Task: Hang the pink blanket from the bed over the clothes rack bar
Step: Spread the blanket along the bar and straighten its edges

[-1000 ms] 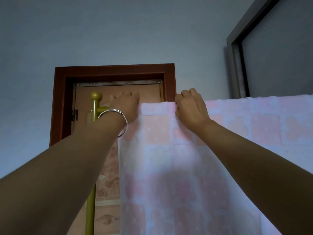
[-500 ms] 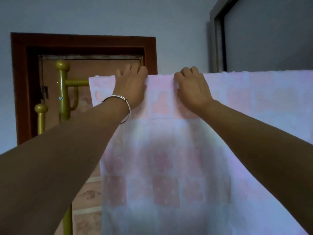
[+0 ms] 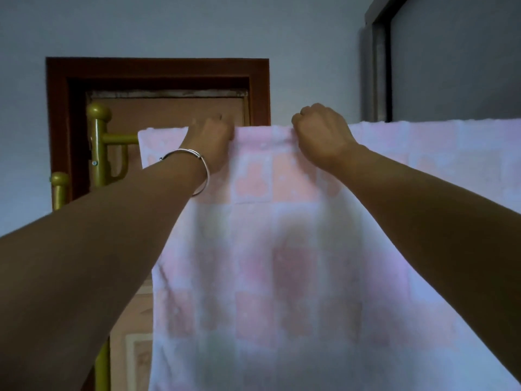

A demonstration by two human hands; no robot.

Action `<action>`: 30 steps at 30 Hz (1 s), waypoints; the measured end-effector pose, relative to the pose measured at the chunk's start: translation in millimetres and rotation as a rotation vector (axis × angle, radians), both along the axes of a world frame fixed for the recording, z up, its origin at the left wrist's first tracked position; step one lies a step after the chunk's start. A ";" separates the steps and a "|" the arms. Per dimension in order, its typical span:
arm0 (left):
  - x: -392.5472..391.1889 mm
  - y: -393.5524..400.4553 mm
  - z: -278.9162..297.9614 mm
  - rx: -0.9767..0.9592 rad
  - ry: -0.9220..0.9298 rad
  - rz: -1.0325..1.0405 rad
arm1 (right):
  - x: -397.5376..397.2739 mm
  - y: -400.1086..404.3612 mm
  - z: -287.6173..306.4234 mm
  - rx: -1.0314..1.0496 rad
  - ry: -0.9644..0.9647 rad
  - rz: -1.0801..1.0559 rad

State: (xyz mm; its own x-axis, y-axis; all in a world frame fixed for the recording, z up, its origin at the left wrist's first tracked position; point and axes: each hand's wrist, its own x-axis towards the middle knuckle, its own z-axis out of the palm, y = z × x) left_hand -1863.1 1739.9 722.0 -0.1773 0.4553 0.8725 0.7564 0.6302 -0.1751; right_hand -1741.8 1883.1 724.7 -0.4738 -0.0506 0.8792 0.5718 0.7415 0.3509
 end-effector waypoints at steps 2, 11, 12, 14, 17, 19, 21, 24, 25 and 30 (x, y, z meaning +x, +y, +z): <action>1.9 1.6 -8.2 -0.008 -0.004 0.012 | 1.1 4.0 -7.8 -0.006 -0.013 0.026; 22.7 19.4 -42.9 -0.039 -0.031 0.197 | 11.7 19.5 -41.1 -0.116 -0.068 0.223; 30.5 29.1 -43.6 -0.033 0.000 0.191 | 18.3 24.5 -41.5 -0.124 -0.051 0.261; 48.3 51.6 -43.9 -0.027 0.053 0.119 | 34.2 38.2 -43.2 -0.128 0.010 0.304; 87.3 104.4 -41.3 -0.040 0.123 -0.050 | 72.9 76.1 -50.4 -0.161 0.110 0.268; 116.2 142.0 -42.3 -0.063 0.173 -0.183 | 103.4 107.2 -60.5 -0.230 0.180 0.227; 142.4 177.3 -48.4 -0.114 0.228 -0.304 | 132.1 138.2 -74.7 -0.335 0.281 0.202; 179.0 228.8 -65.9 -0.264 0.315 -0.427 | 176.5 188.6 -97.9 -0.523 0.503 0.124; 187.3 241.1 -72.7 -0.321 0.331 -0.439 | 186.0 201.0 -103.4 -0.602 0.547 0.090; 227.8 294.8 -98.3 -0.473 0.269 -0.520 | 224.2 246.7 -121.6 -1.039 0.632 0.125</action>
